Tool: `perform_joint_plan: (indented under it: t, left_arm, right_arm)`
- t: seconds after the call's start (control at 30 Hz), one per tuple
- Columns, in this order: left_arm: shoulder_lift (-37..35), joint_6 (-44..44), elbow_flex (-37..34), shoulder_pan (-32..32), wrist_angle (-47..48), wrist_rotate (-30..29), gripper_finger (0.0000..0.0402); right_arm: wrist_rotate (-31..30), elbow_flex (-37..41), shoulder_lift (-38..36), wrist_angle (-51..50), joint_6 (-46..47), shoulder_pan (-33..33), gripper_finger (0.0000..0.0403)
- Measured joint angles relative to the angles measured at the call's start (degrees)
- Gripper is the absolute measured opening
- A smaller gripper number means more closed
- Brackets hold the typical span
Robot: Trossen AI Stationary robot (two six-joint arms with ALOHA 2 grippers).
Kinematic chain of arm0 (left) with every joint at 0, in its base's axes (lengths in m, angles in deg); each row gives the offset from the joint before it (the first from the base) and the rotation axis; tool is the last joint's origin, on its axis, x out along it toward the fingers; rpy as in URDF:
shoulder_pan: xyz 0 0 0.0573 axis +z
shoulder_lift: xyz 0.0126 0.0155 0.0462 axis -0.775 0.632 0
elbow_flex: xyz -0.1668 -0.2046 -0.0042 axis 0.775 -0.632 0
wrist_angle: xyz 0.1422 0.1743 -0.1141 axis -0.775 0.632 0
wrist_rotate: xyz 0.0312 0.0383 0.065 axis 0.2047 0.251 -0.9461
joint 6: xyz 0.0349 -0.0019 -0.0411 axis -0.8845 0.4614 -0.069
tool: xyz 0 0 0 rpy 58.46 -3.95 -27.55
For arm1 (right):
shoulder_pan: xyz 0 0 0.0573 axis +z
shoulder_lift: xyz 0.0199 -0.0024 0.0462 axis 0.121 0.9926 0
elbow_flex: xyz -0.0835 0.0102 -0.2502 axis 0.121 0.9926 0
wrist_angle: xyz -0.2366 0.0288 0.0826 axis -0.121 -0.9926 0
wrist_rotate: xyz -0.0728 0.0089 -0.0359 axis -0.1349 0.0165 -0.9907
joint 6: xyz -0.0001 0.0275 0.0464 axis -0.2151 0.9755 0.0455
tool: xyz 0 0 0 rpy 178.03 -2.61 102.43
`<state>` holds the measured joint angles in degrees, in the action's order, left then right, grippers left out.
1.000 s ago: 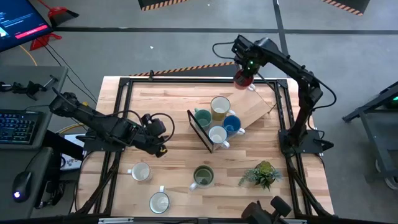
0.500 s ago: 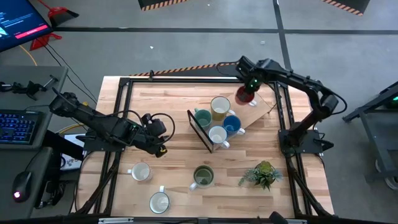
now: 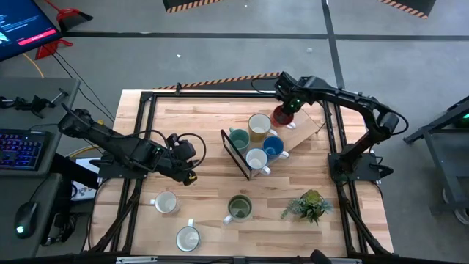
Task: Place coffee mugs
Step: Put the red mug on the shelf
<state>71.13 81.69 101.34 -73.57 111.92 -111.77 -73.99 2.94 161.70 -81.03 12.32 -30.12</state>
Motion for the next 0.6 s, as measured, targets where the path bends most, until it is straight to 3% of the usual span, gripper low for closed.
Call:
perform_joint_plan:
  t: [0.6]
  left_arm:
    - [0.0,0.01,0.0,-0.02,0.0,0.0,0.0136]
  right_arm:
    - [0.74,0.0,2.85,-1.59,0.02,0.82,0.0]
